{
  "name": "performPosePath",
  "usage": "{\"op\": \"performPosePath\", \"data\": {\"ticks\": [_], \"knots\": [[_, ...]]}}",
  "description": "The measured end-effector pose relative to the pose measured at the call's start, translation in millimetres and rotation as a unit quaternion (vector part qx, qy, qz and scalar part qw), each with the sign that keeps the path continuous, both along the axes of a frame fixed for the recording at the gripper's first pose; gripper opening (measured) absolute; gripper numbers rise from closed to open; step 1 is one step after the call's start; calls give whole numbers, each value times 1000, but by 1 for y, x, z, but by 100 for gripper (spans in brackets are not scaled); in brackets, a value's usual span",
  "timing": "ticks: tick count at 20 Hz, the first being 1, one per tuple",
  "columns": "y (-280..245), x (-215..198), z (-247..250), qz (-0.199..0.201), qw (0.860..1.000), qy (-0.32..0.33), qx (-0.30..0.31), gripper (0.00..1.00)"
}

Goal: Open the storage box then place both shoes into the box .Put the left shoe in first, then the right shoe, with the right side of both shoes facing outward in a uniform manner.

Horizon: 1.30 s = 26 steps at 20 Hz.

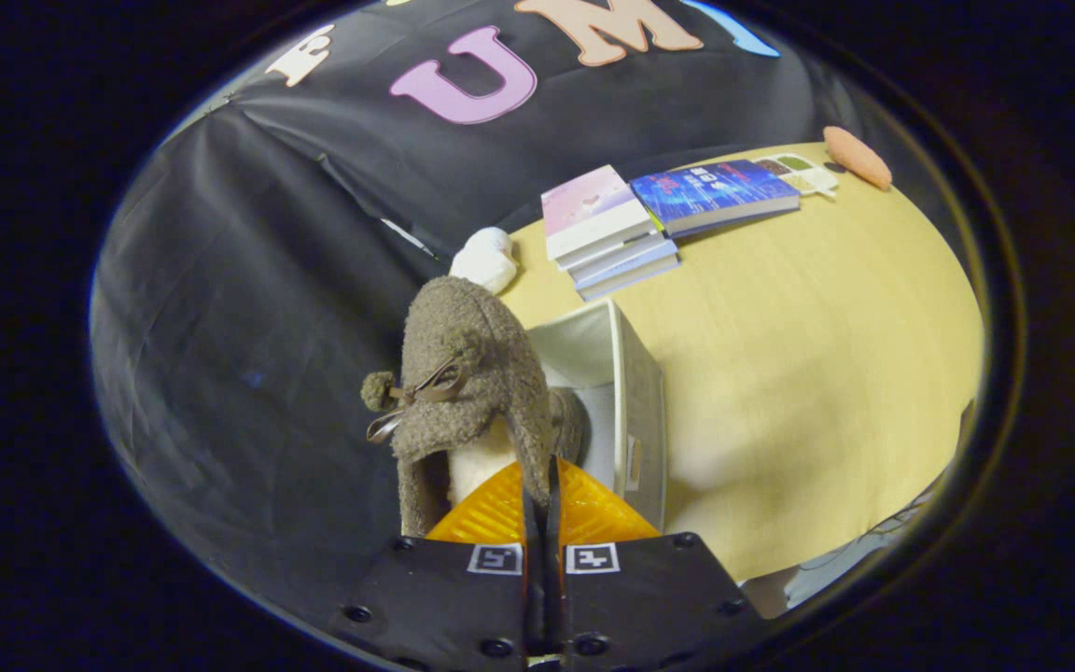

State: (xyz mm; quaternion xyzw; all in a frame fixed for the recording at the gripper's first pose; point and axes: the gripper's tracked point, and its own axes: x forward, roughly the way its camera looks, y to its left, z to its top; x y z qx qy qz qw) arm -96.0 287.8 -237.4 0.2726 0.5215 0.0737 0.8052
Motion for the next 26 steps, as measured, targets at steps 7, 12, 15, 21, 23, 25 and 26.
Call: {"op": "performPosePath", "data": {"ticks": [7,12,15,21,23,25,26], "knots": [[-1,-18,-28,-41,996,34,-69,4],[2,-22,-35,-59,992,41,-106,4],[-3,-27,-35,-93,987,47,-124,4],[-2,-17,-21,-97,985,15,-139,15],[-8,-2,-11,-107,983,-12,-149,8],[-3,-1,-8,-100,984,-19,-144,8],[0,-4,-9,-99,985,-16,-137,8]]}}
